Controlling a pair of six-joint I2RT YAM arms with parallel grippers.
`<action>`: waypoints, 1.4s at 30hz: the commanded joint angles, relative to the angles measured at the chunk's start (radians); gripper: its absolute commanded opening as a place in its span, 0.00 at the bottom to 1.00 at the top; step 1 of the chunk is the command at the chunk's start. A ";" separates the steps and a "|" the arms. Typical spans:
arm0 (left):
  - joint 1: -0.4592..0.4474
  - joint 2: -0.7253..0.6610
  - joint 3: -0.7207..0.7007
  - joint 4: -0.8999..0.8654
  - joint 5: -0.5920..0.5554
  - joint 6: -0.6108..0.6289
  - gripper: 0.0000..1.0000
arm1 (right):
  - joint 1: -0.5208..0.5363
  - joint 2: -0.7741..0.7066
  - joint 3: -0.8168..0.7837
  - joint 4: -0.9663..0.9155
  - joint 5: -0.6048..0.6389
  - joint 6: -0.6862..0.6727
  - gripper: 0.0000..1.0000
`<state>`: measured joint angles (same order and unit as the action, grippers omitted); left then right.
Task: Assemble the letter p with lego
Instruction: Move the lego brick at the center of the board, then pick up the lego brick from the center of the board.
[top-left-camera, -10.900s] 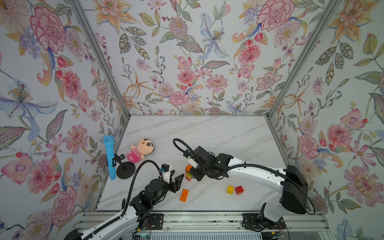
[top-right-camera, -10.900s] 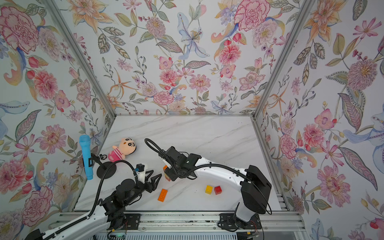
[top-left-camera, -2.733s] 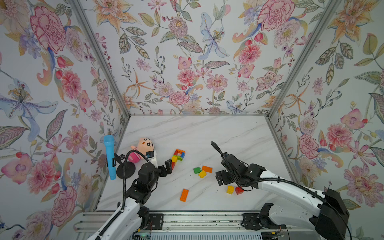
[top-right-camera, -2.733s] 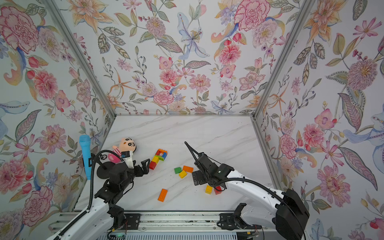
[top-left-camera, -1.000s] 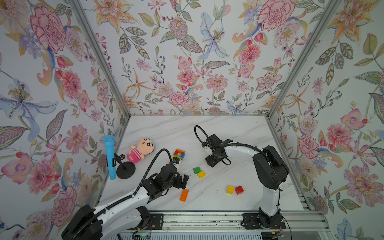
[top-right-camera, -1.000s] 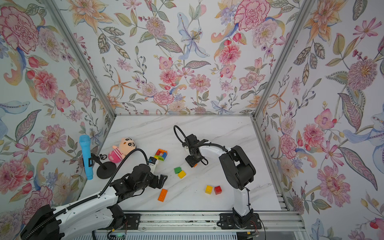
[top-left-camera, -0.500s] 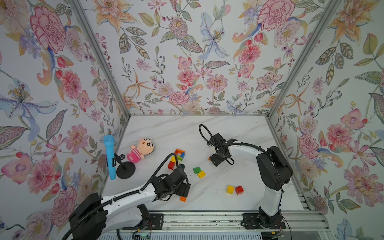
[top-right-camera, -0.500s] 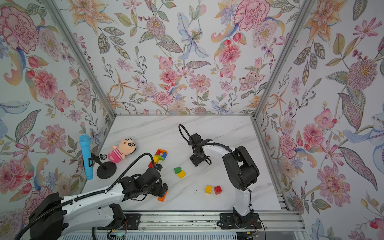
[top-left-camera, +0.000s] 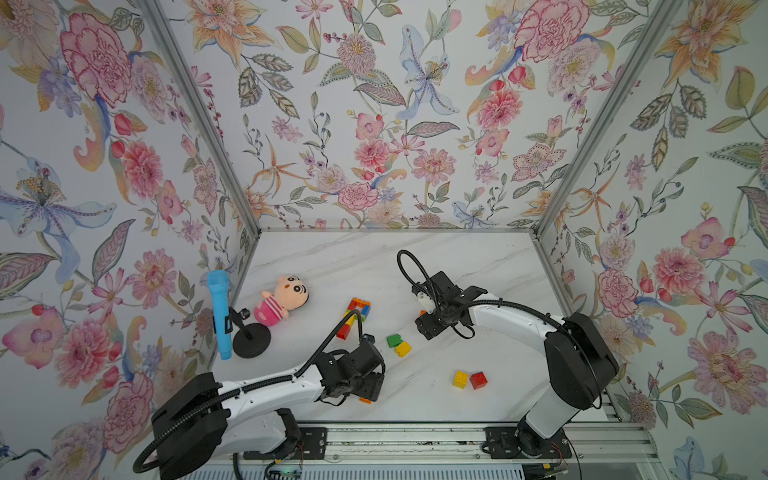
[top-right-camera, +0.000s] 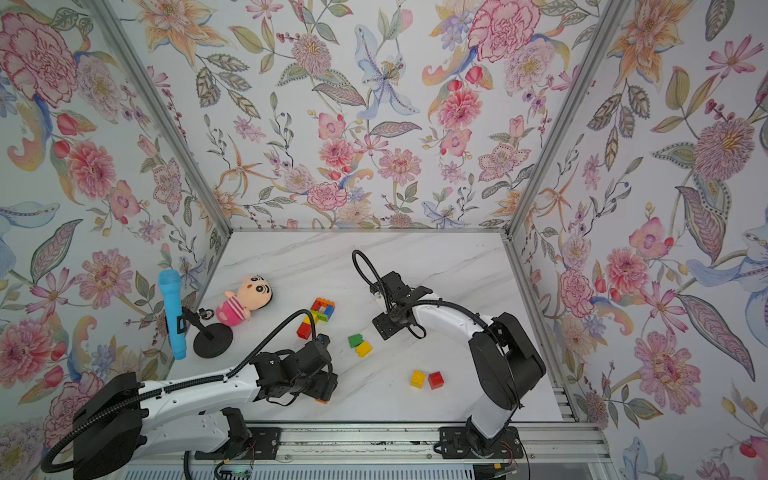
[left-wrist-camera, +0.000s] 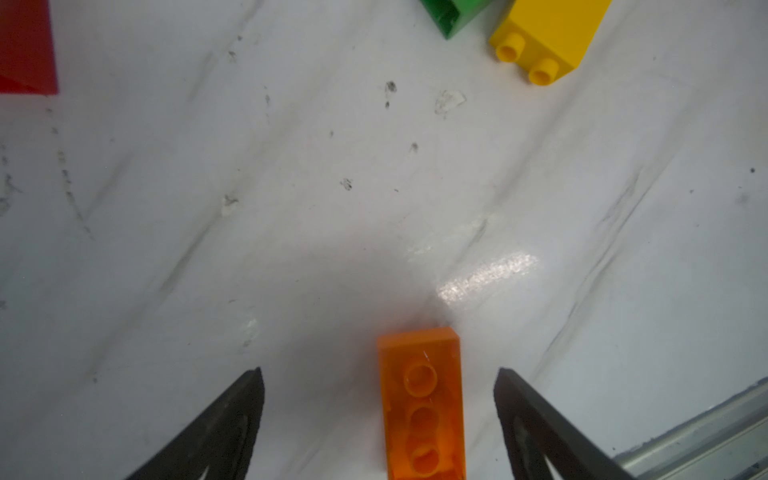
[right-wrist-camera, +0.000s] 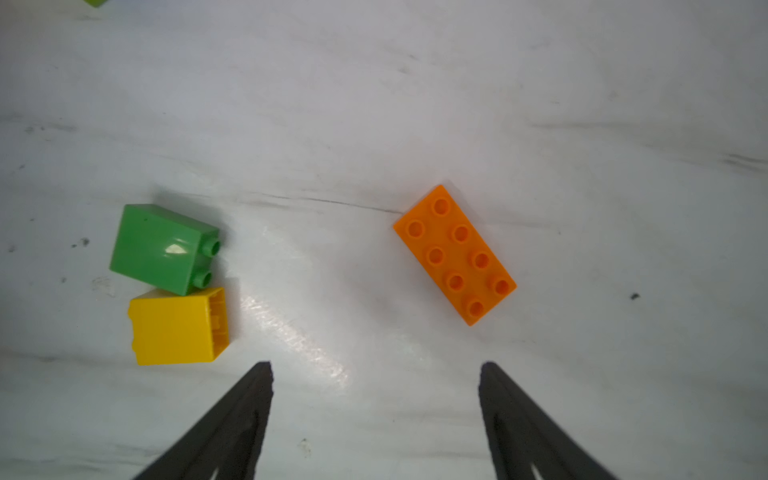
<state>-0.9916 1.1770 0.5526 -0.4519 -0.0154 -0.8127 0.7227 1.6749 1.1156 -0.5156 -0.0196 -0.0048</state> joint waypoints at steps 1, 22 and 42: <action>0.067 -0.097 -0.037 0.069 -0.041 -0.012 0.90 | 0.063 -0.007 -0.027 0.020 -0.076 0.051 0.80; 0.200 -0.307 -0.199 0.244 -0.087 -0.016 0.90 | 0.212 0.204 0.070 0.009 0.012 0.100 0.62; 0.096 -0.234 -0.262 0.806 -0.153 0.166 0.84 | -0.005 -0.163 -0.127 0.343 -0.285 0.500 0.42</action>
<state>-0.8486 0.9100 0.3050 0.1219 -0.1104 -0.7273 0.7338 1.5814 1.0443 -0.3244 -0.2226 0.2928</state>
